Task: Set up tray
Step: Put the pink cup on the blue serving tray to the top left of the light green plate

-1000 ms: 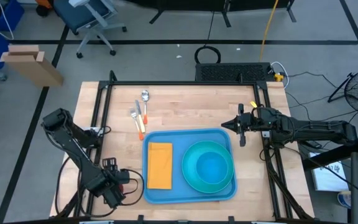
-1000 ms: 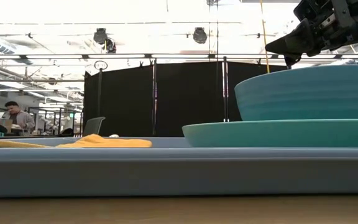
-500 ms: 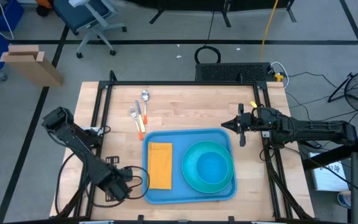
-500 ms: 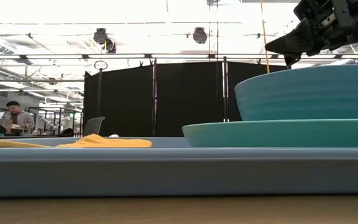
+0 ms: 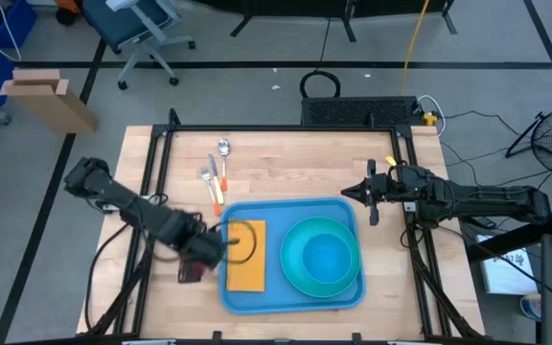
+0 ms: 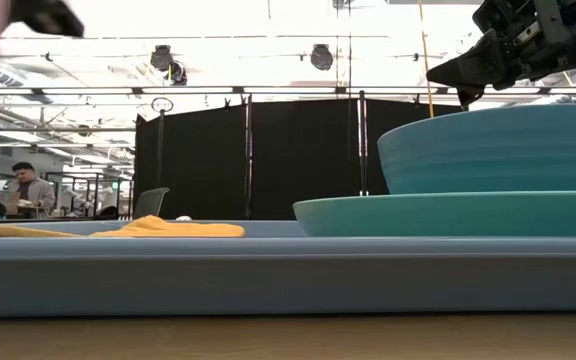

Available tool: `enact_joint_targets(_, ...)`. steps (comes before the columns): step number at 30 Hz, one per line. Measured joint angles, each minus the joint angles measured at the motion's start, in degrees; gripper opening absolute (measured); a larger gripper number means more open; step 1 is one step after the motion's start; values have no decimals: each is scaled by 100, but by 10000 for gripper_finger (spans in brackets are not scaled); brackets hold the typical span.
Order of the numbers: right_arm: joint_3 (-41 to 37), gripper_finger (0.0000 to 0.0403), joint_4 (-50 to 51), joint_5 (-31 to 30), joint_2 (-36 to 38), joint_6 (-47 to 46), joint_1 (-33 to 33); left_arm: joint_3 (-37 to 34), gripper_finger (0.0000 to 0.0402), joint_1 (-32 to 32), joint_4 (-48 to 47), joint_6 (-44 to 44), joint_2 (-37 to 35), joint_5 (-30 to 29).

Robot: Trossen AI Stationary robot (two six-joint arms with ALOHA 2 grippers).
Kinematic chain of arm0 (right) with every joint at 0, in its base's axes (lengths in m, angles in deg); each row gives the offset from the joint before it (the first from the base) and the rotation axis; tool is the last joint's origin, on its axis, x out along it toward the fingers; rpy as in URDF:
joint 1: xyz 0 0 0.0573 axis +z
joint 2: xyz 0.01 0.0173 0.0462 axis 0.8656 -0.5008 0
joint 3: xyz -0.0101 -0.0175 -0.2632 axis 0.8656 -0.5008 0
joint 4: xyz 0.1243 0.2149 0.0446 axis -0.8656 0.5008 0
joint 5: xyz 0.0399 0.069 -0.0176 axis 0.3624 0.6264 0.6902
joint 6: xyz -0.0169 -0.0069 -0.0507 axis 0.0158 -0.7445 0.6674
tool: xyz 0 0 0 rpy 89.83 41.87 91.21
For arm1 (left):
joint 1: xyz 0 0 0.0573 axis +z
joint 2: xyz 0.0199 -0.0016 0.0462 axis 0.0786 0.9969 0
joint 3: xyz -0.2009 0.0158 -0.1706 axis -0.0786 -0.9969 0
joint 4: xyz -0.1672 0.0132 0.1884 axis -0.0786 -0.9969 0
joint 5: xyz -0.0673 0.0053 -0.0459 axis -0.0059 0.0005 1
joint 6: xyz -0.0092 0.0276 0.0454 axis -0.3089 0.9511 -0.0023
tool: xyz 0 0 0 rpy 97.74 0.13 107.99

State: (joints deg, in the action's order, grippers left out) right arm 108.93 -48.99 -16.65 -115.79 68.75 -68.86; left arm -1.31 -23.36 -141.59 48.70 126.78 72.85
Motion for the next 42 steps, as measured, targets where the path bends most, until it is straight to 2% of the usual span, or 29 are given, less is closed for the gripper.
enact_joint_targets(5,0,4,-8,0,-1,16,0,706,2,980,-375,868,255,-128)
enact_joint_targets(11,0,4,-54,0,-1,16,0,1473,1,1879,-323,2523,1052,-699)
enact_joint_targets(22,0,4,-60,0,0,129,1,3286,1,2627,-297,4944,2866,-882)
enact_joint_targets(30,0,4,-52,0,1,127,0,4288,0,3033,-467,5608,3668,-865)
enact_joint_targets(36,0,4,-51,0,-1,125,0,4355,0,3071,-454,5853,4004,-844)
enact_joint_targets(42,0,4,-49,0,1,125,0,4355,0,2997,-185,5967,3987,-838)
